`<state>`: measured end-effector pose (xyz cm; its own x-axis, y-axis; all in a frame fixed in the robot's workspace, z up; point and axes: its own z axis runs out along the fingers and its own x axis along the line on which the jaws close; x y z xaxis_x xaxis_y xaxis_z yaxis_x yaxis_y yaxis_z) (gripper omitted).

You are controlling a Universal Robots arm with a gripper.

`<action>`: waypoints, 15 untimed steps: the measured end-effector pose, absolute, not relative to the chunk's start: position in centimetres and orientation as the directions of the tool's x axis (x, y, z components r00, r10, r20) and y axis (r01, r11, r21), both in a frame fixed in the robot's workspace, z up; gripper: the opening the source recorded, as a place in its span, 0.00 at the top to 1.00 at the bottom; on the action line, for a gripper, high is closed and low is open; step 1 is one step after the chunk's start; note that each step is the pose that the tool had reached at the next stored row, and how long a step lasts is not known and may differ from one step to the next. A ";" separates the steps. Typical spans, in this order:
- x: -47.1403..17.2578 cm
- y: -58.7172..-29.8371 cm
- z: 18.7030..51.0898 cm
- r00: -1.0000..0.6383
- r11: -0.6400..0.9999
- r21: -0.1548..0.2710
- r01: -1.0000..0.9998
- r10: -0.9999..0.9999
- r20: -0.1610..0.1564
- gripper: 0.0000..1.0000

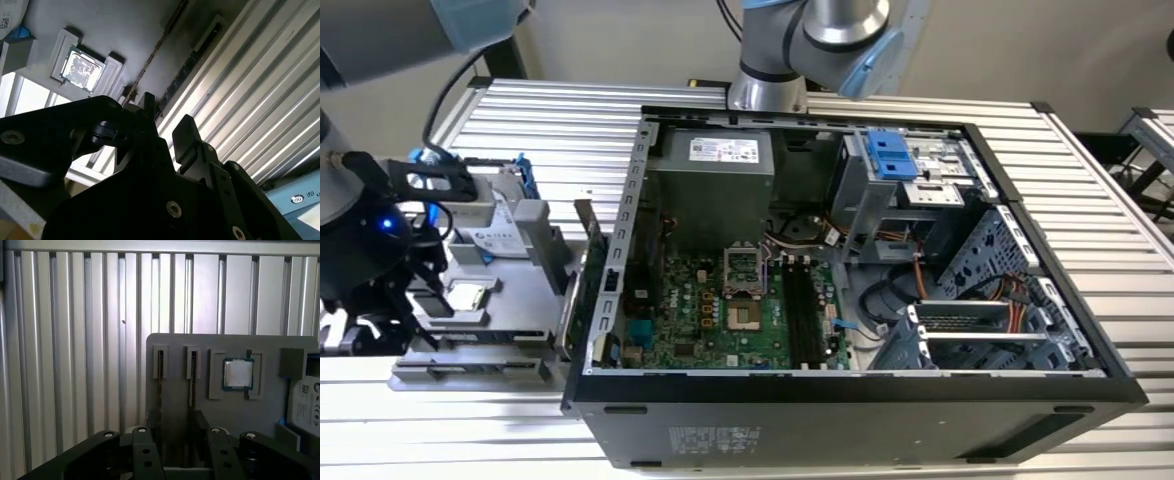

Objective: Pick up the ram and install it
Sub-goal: 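Pick up the ram and move it above insertion slot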

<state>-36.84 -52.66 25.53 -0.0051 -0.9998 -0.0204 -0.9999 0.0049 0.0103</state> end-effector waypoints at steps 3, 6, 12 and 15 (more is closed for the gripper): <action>-36.8 -53.1 25.1 -0.005 0.005 0.010 -1.000 -1.000 -0.020 0.00; -36.8 -53.2 24.5 -0.006 0.006 0.010 -1.000 -1.000 -0.020 0.00; -36.8 -53.3 23.4 -0.006 0.005 0.010 -1.000 -1.000 -0.019 0.00; -36.7 -53.4 22.9 -0.006 0.005 0.010 -1.000 -1.000 -0.019 0.00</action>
